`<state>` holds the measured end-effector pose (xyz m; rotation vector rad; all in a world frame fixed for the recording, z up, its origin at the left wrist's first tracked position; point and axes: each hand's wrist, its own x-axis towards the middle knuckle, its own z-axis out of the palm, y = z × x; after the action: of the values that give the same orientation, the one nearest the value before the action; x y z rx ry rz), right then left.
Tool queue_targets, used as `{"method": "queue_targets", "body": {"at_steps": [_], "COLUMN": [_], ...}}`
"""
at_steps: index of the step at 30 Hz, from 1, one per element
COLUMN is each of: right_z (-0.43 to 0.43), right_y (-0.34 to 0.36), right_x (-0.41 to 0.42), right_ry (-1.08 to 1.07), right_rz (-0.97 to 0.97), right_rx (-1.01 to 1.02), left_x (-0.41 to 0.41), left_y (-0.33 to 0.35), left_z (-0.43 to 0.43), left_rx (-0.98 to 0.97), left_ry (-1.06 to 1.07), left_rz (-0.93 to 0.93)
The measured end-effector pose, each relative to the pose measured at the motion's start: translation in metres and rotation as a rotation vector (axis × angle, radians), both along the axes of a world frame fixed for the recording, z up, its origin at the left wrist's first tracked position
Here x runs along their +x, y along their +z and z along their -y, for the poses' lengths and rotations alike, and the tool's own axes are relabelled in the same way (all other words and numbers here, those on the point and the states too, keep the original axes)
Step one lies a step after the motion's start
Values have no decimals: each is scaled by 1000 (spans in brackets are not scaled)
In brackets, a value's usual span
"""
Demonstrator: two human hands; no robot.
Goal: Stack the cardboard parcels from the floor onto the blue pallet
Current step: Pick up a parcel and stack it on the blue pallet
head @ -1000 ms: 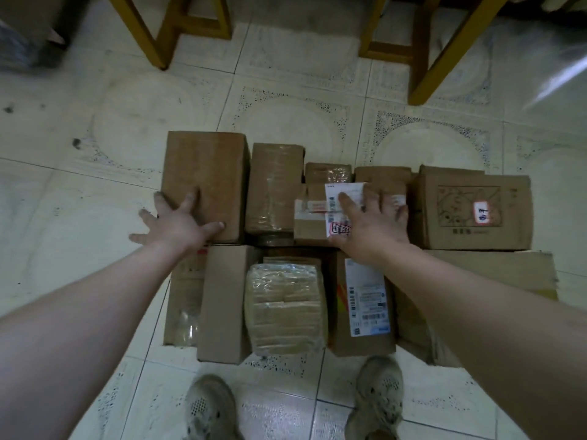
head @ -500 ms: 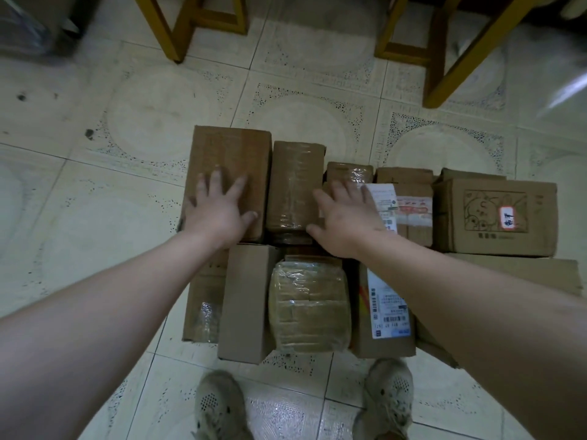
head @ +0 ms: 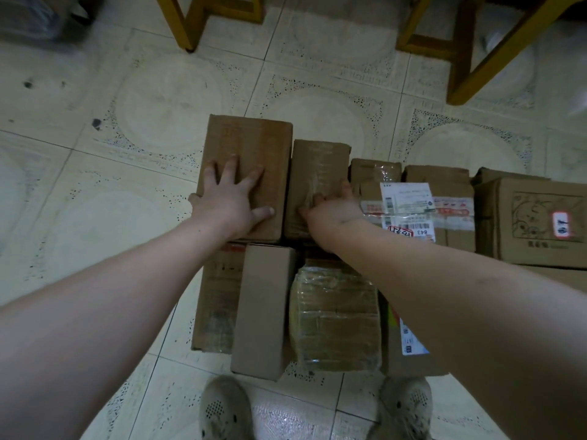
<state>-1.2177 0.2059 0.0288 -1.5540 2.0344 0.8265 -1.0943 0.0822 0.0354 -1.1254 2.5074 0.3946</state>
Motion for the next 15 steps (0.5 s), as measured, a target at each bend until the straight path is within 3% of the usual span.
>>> {"method": "queue_targets", "body": {"at_steps": [9, 15], "right_z": [-10, -65], "right_y": [15, 54], "right_x": [-1, 25], "right_ry": [11, -298], "right_rz": [82, 343], "right_rx": [14, -423], "left_x": [-1, 44], "left_y": [-1, 26], "left_z": [-6, -53], "left_rx": [-7, 24], "left_ry": [-23, -86], "left_rz": [53, -147]}}
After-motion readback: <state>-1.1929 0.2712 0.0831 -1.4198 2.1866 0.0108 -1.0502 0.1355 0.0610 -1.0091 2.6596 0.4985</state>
